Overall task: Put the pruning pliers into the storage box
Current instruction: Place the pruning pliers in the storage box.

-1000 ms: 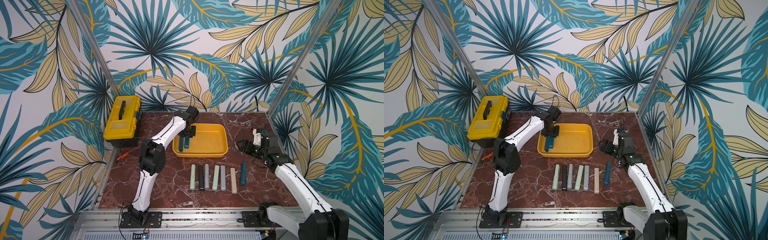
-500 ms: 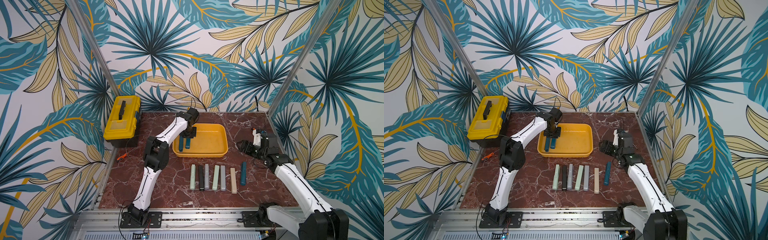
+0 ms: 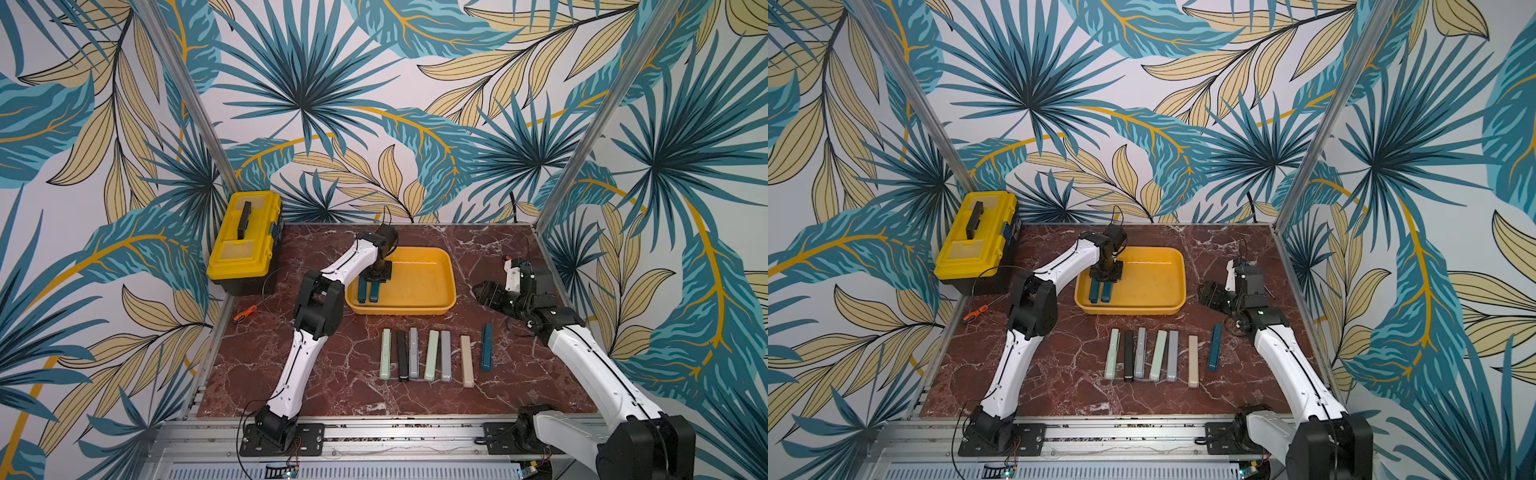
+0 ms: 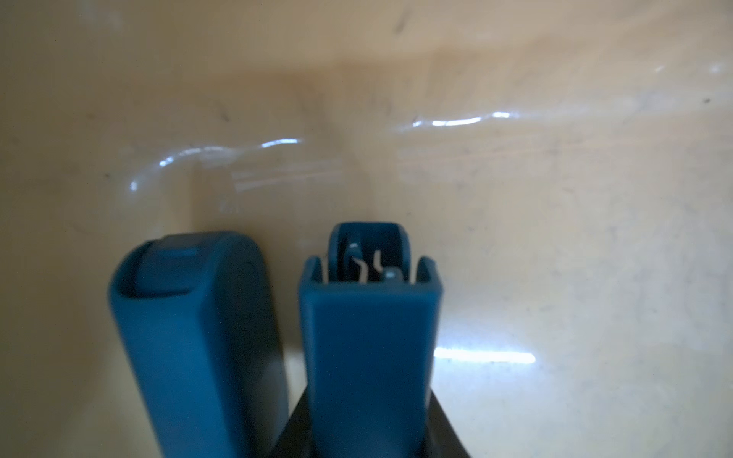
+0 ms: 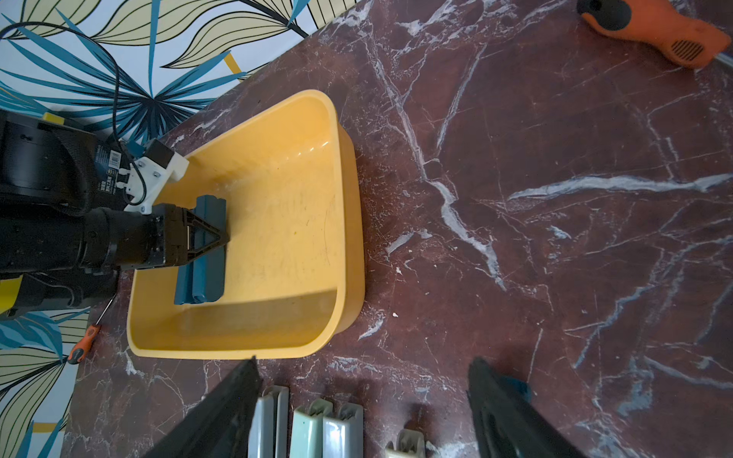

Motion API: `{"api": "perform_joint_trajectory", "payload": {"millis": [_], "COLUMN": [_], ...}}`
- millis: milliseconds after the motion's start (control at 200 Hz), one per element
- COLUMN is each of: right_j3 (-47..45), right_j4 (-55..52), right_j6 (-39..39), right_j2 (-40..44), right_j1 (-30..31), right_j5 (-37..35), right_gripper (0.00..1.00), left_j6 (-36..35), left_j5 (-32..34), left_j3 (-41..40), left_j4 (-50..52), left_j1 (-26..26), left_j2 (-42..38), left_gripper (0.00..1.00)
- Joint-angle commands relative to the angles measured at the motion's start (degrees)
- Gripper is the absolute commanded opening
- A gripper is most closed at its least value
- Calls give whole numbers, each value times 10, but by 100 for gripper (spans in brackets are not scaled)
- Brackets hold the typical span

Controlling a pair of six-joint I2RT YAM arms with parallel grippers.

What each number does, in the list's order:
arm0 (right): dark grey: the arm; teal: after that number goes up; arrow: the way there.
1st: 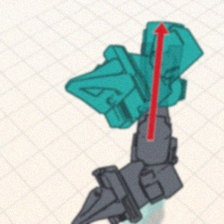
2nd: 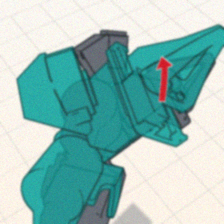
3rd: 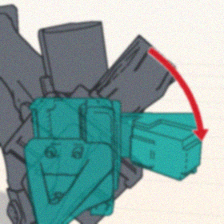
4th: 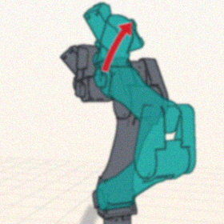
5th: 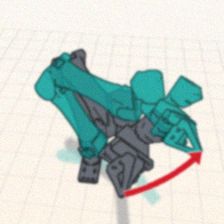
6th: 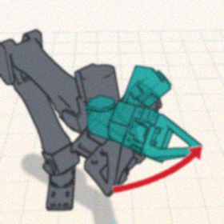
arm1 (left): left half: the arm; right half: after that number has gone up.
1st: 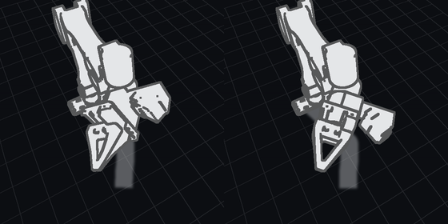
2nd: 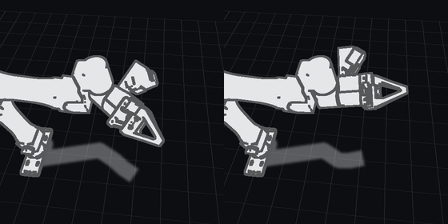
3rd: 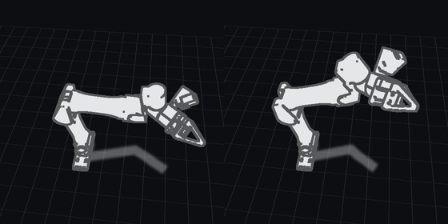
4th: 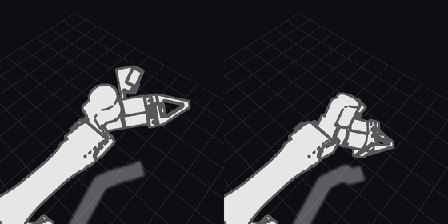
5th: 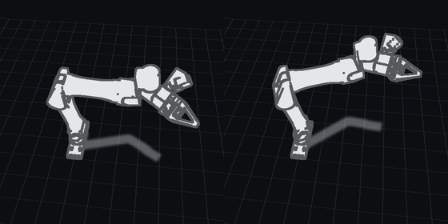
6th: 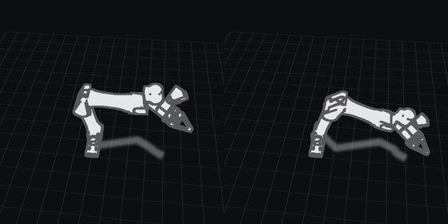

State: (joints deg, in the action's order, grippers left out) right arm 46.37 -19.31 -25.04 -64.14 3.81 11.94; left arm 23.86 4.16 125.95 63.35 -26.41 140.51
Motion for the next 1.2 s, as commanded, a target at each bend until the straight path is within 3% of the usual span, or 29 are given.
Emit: {"api": "perform_joint_trajectory", "payload": {"millis": [0,220,851,1197], "right_j3": [-13,-13,-18,-20], "right_j4": [-7,-2,1,2], "right_j6": [8,7,6,7], "right_j2": [-4,-9,-10,-12], "right_j1": [2,2,2,3], "right_j5": [-9,-9,-10,-10], "right_gripper": [84,84,84,84], "left_j6": [-7,-9,-11,-11], "left_j5": [24,34,46,33], "left_j3": [13,13,13,14], "left_j4": [-14,-12,-16,-23], "left_j1": [7,10,9,10], "left_j2": [2,6,22,23], "left_gripper": [20,20,35,36]}}
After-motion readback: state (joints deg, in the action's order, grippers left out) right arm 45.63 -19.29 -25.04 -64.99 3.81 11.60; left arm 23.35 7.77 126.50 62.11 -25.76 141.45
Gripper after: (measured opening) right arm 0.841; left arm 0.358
